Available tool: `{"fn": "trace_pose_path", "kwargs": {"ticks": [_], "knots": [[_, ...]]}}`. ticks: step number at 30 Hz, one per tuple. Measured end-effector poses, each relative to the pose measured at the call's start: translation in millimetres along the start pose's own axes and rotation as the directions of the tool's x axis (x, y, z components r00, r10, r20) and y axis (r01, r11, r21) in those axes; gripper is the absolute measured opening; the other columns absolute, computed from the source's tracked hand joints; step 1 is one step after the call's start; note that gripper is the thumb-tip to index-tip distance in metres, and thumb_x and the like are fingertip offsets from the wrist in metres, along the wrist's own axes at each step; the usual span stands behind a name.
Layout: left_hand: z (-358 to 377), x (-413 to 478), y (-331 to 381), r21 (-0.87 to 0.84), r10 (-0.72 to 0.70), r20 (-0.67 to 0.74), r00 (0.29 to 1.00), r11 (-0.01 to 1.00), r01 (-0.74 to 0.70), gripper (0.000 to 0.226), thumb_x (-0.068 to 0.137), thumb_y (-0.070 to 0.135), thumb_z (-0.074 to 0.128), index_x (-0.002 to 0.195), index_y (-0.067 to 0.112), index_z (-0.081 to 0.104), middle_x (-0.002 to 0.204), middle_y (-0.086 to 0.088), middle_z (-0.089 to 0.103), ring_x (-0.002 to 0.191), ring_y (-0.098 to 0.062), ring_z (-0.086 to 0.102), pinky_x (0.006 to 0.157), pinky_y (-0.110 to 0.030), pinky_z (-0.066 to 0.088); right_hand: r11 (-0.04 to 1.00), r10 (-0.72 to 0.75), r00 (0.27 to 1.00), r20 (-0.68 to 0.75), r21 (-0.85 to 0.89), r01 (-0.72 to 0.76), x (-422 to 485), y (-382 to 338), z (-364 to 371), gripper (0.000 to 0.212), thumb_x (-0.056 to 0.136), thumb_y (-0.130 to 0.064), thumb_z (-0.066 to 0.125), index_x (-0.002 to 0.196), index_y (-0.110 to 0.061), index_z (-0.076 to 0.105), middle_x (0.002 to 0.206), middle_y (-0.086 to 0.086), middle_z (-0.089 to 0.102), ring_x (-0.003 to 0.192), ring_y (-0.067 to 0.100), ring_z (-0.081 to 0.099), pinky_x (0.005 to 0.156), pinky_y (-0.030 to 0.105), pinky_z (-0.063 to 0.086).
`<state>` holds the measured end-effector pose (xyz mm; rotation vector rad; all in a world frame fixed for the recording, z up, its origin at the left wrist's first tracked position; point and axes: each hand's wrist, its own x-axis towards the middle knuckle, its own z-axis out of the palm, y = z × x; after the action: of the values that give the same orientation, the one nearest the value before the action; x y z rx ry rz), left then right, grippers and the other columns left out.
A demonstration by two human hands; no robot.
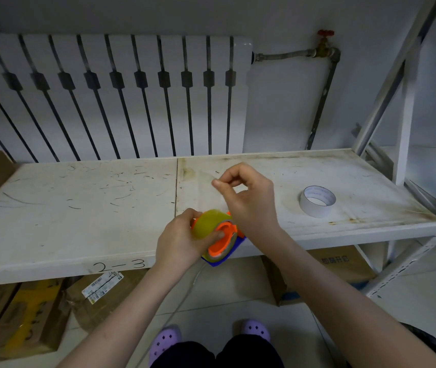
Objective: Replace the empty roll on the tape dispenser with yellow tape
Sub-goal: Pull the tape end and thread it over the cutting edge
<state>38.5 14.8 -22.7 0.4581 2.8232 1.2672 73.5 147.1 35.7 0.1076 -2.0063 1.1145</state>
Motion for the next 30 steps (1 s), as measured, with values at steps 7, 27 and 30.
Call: {"fn": "trace_pose_path", "kwargs": {"ticks": [7,27,30], "knots": [[-6.1,6.2,10.9,0.069,-0.034,0.057,0.998,0.997,0.031,0.053,0.063,0.062,0.069,0.099,0.025,0.058,0.086,0.005,0.061,0.082,-0.018,0.059,0.058,-0.028,0.039,0.995,-0.095,0.995,-0.017,0.014,0.095,-0.4,-3.0,3.6,0.008,0.08,-0.007,0.069,0.076,-0.003,0.064,0.072,-0.002,0.062,0.072,0.011,0.059,0.063,0.027,0.052],[-15.4,22.9,8.0,0.327,-0.034,0.162,0.986,0.945,-0.022,0.056,0.061,0.051,0.076,0.104,0.027,0.05,0.099,0.004,0.06,0.091,-0.021,0.059,0.079,-0.041,0.054,0.884,0.46,0.868,-0.19,0.196,-0.425,3.2,53.6,-32.7,0.013,0.083,-0.013,0.069,0.074,-0.014,0.059,0.067,0.006,0.067,0.066,0.017,0.068,0.06,0.035,0.058],[-18.9,23.3,9.4,0.372,-0.029,0.162,0.986,0.928,-0.034,0.057,0.063,0.05,0.076,0.108,0.025,0.05,0.098,0.004,0.057,0.091,-0.021,0.057,0.077,-0.038,0.052,0.772,0.623,0.759,-0.188,0.301,-0.56,-3.2,71.9,-35.1,0.013,0.083,-0.011,0.069,0.075,-0.011,0.058,0.066,0.005,0.065,0.062,0.011,0.066,0.052,0.025,0.054]]}}
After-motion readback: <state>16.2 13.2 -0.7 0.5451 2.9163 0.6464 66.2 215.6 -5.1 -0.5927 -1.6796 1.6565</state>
